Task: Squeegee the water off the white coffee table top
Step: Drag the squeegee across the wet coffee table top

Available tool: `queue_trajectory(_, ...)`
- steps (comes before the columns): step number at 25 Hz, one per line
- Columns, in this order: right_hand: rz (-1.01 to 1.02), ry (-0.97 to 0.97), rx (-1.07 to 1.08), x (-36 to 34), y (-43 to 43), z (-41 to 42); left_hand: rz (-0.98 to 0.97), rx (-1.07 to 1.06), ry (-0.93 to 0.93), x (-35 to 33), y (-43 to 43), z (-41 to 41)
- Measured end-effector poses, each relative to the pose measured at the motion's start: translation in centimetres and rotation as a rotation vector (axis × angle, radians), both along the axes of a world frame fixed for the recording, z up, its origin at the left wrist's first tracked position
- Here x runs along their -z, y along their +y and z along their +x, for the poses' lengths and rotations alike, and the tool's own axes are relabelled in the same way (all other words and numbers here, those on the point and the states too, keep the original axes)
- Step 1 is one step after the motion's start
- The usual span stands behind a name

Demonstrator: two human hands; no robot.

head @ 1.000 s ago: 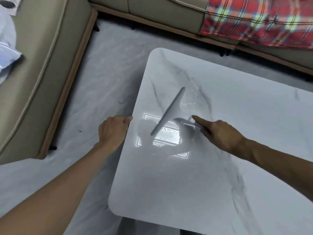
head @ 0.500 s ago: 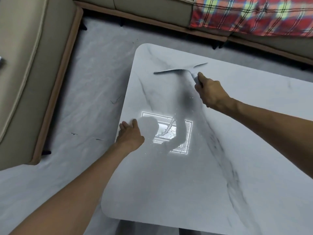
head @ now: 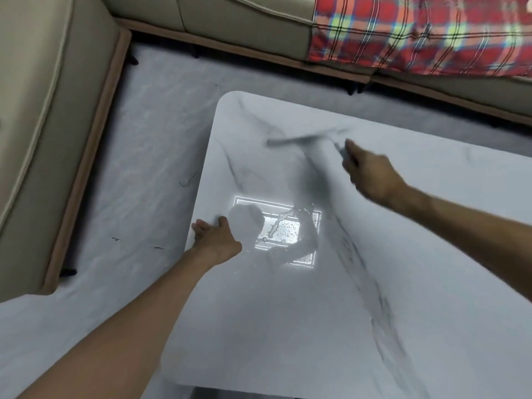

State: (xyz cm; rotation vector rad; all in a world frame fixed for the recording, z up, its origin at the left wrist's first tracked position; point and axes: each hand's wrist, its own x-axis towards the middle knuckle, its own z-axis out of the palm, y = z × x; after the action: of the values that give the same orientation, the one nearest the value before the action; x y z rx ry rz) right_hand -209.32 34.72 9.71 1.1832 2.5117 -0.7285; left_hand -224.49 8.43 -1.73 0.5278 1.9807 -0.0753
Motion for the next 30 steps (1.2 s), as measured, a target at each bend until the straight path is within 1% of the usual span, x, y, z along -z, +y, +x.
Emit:
queue_trajectory(2, -0.068, 0.058, 0.157, 1.3, 2.3, -4.4, 0.0, 0.008, -0.003, 0.0, -0.1, 0.0)
queue_trajectory(4, -0.073, 0.042, 0.226, 2.9, 2.5, -6.7, 0.006, 0.029, 0.003, 0.2, -0.2, -0.1)
queue_trajectory(7, 0.033, -0.033, 0.165, 4.2, -0.9, -4.0, -0.006, 0.048, -0.006, 0.1, -0.3, 0.0)
queue_trajectory(8, 0.024, -0.047, 0.147, 4.2, -2.9, -1.8, -0.009, 0.058, -0.015, 0.0, -0.2, -0.1)
queue_trajectory(10, -0.061, -0.075, 0.101, 3.2, -7.2, 2.9, -0.01, 0.053, -0.037, -0.7, -0.4, -0.3)
queue_trajectory(12, -0.132, -0.134, 0.034, 1.4, -10.4, 6.1, 0.056, 0.032, -0.014, -1.4, -1.2, -0.6)
queue_trajectory(14, -0.116, -0.152, -0.034, -0.2, -11.2, 6.4, 0.181, -0.023, 0.065, -1.9, -3.0, -1.1)
queue_trajectory(16, -0.06, -0.063, -0.07, -0.7, -10.8, 3.9, 0.321, -0.187, 0.134, -1.9, -5.5, -1.9)
queue_trajectory(18, -0.077, 0.041, -0.109, 0.1, -11.0, -0.6, 0.417, -0.393, 0.171, -1.9, -8.4, -2.5)
queue_trajectory(20, -0.153, 0.091, -0.14, 1.8, -12.5, -5.4, 0.451, -0.444, 0.235, -1.9, -11.0, -3.1)
queue_trajectory(22, -0.169, 0.095, -0.194, 3.2, -15.3, -7.7, 0.438, -0.456, 0.257, -1.8, -13.3, -3.5)
queue_trajectory(23, -0.159, 0.082, -0.219, 3.8, -16.7, -7.4, 0.429, -0.472, 0.243, -1.7, -14.2, -3.6)
queue_trajectory(25, -0.142, 0.041, -0.238, 4.2, -18.7, -4.0, 0.403, -0.491, 0.221, -1.6, -15.3, -3.7)
queue_trajectory(28, -0.107, -0.142, -0.261, 2.6, -19.6, 3.6, 0.311, -0.398, 0.246, -2.1, -15.6, -3.3)
queue_trajectory(30, -0.056, -0.259, -0.28, 0.8, -19.2, 7.3, 0.282, -0.338, 0.256, -2.8, -15.6, -3.0)
